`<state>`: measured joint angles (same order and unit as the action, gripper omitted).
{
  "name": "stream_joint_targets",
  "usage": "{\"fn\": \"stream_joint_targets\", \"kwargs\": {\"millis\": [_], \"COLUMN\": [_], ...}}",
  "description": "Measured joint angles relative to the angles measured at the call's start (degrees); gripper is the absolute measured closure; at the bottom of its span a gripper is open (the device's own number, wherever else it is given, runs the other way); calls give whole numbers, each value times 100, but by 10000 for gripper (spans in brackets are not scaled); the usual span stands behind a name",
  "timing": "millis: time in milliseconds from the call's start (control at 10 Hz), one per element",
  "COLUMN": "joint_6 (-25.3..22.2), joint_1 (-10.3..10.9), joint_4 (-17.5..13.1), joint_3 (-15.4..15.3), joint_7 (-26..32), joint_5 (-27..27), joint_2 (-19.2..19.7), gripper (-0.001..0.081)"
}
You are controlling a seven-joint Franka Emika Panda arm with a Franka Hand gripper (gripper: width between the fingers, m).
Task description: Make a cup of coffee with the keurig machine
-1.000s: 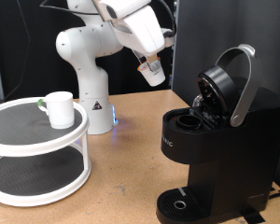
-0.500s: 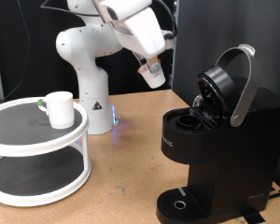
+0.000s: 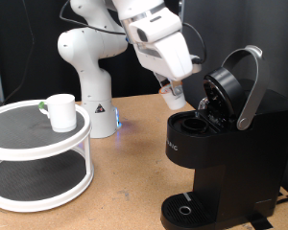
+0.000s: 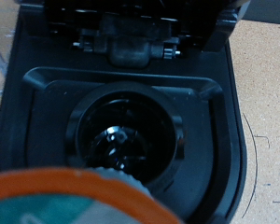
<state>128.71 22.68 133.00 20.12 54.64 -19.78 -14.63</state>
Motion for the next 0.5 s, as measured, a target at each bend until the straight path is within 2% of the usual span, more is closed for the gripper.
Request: {"fn": "stream_joint_targets", "kwargs": {"millis": [500], "joint_6": [466], "joint_1": [40], "joint_4": [96], "joint_3": [-298], "joint_7": [-208], "joint_5": [-110], "joint_2": [188], "gripper": [376]}}
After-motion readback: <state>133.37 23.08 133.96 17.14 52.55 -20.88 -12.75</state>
